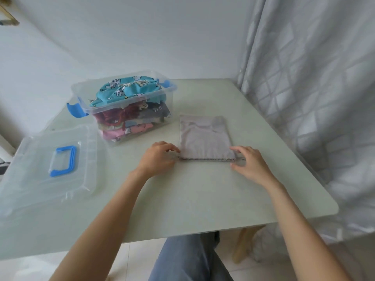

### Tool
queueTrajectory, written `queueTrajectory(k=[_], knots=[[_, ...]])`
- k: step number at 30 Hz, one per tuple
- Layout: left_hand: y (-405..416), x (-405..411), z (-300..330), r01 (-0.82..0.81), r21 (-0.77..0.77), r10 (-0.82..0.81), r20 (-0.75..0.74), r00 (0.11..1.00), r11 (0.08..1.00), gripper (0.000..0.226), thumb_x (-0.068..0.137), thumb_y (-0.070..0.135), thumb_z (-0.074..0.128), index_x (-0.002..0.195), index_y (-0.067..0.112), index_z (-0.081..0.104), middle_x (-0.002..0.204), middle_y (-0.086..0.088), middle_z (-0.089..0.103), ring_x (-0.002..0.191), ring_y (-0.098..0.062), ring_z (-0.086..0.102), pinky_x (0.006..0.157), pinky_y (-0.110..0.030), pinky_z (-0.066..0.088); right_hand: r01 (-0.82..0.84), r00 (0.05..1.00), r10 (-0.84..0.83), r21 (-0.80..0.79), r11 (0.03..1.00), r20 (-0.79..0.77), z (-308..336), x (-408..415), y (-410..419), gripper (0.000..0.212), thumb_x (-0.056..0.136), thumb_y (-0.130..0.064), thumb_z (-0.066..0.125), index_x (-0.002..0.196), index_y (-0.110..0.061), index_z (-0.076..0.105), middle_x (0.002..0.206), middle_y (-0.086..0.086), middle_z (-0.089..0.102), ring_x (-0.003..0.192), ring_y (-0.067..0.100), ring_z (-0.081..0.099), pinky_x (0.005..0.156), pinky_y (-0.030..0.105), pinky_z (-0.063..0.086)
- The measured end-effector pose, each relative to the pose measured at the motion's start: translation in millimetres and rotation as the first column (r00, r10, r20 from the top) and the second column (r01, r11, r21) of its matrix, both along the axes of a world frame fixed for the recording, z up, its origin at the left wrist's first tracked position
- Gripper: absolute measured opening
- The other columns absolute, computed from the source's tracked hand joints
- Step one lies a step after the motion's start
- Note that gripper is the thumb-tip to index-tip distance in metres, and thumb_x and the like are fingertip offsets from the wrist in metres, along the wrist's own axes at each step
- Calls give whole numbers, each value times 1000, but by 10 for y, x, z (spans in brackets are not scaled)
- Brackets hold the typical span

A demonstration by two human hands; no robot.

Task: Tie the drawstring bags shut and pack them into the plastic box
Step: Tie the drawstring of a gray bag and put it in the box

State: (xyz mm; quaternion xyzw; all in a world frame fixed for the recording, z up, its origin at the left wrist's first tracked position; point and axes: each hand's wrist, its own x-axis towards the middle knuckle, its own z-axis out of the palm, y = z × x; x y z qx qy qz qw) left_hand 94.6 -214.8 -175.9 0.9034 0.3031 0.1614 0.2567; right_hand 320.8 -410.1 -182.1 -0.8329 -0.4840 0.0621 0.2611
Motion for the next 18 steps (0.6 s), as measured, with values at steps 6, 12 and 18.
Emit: queueTrajectory(k=[6,12,18], knots=[[-36,-88,-60,-146,-35,150,143,978,989,10,84,23,67,91,18,74,86,3,69,77,-10,59,66,-15,39,99,994,-104,128,987,37,-56,-59,-65,16,79,-13,71,95,-14,70,87,6,69,79,22,60,73,29,44],[5,-116,-29,-75,-480,318,449,835,874,11,91,20,59,82,21,66,78,2,61,72,-11,57,69,-21,48,149,989,-149,214,965,-16,1,43,-74,3,81,-14,70,83,-11,71,76,4,68,67,16,56,64,25,42],[-3,-51,13,297,-790,532,589,608,536,25,100,13,37,85,7,56,105,-4,65,92,-12,67,84,-23,54,296,915,-143,388,873,-377,-92,41,49,9,85,-16,67,79,-10,66,62,-5,59,60,10,52,65,26,40]])
